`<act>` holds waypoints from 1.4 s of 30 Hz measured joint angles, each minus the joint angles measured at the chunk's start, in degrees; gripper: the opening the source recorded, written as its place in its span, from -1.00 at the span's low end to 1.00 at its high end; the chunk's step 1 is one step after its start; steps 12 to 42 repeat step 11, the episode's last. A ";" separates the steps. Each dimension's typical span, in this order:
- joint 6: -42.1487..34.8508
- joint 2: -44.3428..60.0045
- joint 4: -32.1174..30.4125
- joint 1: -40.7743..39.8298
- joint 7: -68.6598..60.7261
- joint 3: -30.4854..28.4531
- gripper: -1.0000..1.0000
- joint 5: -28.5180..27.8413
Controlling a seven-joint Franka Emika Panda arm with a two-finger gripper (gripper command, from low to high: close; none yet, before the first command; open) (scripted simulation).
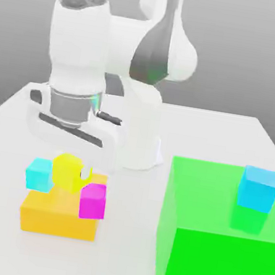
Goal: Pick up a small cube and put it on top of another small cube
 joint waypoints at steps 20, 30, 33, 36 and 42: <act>10.81 3.89 -6.93 1.19 -3.22 0.31 1.00 0.28; 10.81 3.89 -6.93 1.19 -3.22 0.31 1.00 0.28; 10.81 3.89 -6.93 1.19 -3.22 0.31 1.00 0.28; 10.81 3.89 -6.93 1.19 -3.22 0.31 1.00 0.28; 10.81 3.89 -6.93 1.19 -3.22 0.31 1.00 0.28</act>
